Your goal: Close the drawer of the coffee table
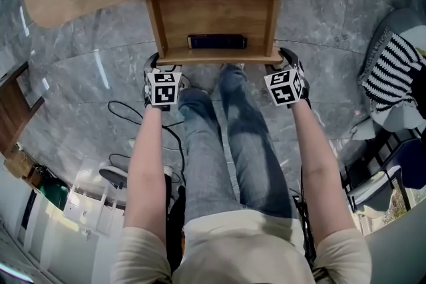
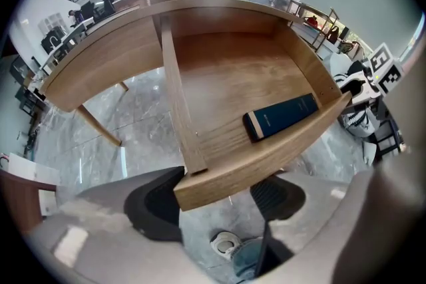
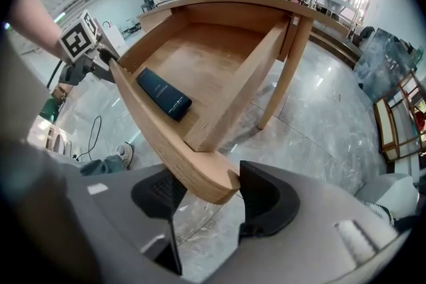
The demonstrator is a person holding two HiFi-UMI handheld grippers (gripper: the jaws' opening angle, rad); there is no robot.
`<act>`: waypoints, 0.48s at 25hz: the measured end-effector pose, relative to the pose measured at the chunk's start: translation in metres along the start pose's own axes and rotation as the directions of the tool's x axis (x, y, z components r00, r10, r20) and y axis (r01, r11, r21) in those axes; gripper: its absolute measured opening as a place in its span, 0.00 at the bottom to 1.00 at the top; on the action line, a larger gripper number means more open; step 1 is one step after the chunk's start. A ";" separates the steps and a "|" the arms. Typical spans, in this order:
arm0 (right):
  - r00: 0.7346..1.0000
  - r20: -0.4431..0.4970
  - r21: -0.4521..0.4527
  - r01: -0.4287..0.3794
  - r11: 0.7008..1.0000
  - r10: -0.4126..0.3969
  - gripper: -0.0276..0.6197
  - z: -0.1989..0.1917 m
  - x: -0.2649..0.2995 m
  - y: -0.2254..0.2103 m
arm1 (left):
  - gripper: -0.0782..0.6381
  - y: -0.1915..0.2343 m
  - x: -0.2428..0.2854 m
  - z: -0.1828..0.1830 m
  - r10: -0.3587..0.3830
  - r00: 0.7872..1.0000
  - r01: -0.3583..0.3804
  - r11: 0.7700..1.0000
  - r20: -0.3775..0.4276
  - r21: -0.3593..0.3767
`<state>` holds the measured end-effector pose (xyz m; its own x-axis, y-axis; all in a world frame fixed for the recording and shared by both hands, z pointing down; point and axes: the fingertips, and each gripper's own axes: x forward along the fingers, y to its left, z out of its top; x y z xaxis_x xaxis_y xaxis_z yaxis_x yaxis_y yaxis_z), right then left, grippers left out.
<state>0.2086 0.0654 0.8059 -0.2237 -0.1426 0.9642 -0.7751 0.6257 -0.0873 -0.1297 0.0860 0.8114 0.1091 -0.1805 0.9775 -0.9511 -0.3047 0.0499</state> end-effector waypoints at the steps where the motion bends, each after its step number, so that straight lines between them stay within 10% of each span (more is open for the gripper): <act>1: 1.000 0.000 0.005 -0.004 1.000 0.004 0.41 0.001 -0.003 0.000 | 0.54 0.000 -0.003 0.001 0.002 1.000 -0.002 1.000 0.001 -0.002; 12: 0.999 -0.007 0.031 -0.034 0.999 0.034 0.41 0.010 -0.034 0.001 | 0.54 -0.002 -0.034 0.011 0.012 1.000 -0.012 1.000 -0.022 -0.001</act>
<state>0.2096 0.0627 0.7707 -0.2456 -0.1157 0.9624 -0.7853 0.6059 -0.1275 -0.1285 0.0823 0.7762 0.0913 -0.1633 0.9823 -0.9528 -0.3012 0.0385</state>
